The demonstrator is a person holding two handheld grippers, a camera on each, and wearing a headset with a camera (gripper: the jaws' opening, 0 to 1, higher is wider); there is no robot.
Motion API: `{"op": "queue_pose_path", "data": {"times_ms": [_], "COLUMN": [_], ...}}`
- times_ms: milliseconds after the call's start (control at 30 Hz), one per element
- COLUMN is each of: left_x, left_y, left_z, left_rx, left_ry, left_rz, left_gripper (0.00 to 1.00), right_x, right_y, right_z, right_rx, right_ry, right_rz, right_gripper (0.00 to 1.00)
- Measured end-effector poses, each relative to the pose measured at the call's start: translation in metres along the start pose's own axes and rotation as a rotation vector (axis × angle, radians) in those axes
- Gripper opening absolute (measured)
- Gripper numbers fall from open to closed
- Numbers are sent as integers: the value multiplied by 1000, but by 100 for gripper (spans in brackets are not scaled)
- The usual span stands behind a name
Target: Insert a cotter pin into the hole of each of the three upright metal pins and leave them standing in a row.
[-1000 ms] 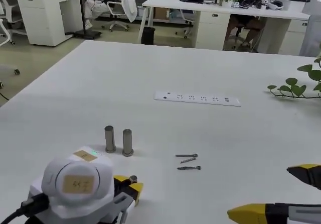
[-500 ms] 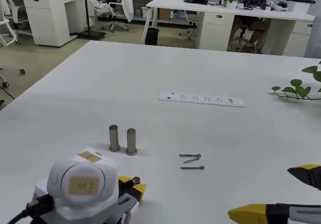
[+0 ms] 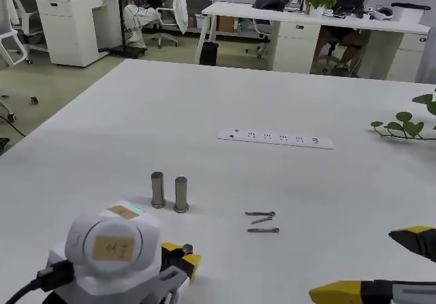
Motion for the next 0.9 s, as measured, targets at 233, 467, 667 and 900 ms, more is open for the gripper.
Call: {"op": "queue_pose_path", "data": {"times_ms": [233, 467, 667, 900], "left_x": [10, 21, 27, 17], "left_y": [-5, -10, -26, -41], "left_z": [8, 26, 40, 47], "left_rx": [-58, -149, -249, -345], "left_ry": [1, 2, -35, 28], "left_rz": [-27, -57, -52, -96], "left_gripper": [28, 49, 70, 90], "right_x": [0, -3, -6, -5], "right_y": [1, 1, 1, 0], "right_z": [0, 0, 0, 2], "right_rx": [3, 6, 9, 8], "right_ry": [-1, 3, 7, 7], "right_rz": [0, -4, -8, -1], "right_gripper": [95, 95, 95, 95]}}
Point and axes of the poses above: the centre of the closed fingertips' face, and the gripper's own axes: z roughly backward along the fingers, y roughly to its left, x roughly out of its top, the point moved 2 cm from there along z, roughly backward along the fingers, and after that the axes turned 10 degrees about -x, right-handed, at the moved point
